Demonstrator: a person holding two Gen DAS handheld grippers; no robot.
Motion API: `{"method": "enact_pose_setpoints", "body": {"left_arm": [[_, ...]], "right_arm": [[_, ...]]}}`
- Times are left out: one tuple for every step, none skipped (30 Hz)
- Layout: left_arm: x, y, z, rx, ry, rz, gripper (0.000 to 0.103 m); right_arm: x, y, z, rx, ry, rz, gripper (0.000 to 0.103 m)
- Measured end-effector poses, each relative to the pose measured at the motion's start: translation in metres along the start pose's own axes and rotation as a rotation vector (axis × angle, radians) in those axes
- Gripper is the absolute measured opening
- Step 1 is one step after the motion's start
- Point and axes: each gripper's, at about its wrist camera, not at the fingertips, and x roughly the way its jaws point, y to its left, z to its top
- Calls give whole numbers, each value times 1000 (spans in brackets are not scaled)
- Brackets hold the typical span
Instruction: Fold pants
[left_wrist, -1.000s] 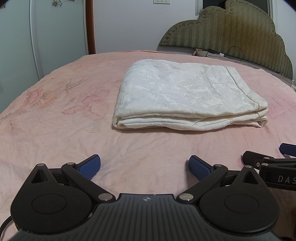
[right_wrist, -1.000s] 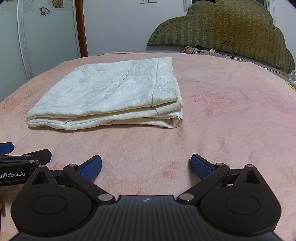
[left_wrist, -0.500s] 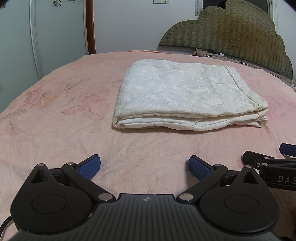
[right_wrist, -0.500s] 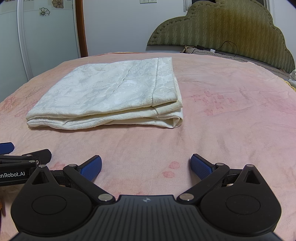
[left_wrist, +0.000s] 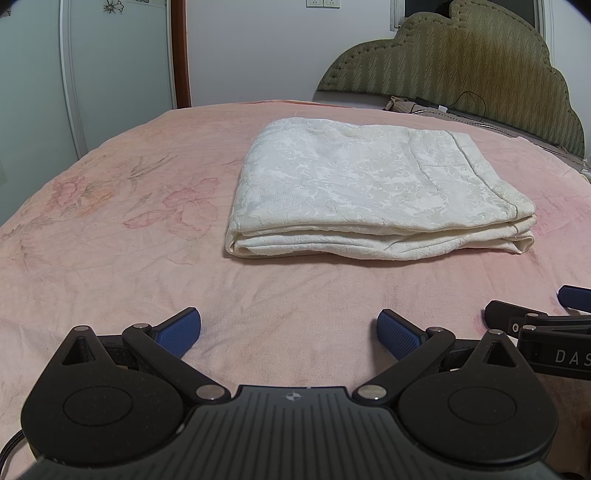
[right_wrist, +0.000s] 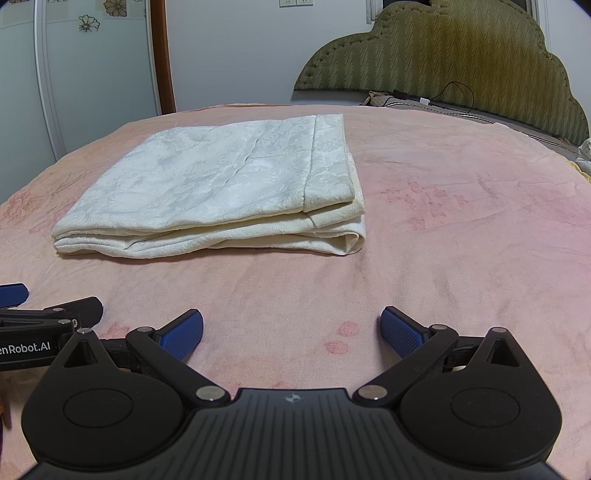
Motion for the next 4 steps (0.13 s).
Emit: {"method": "enact_pose_setpoints", "body": {"left_arm": [[0,0,0,0,0,0,103],[0,0,0,0,0,0,103],[0,0,0,0,0,0,103],[0,0,0,0,0,0,103]], "right_arm": [[0,0,0,0,0,0,103],[0,0,0,0,0,0,103],[0,0,0,0,0,0,103],[0,0,0,0,0,0,103]]}}
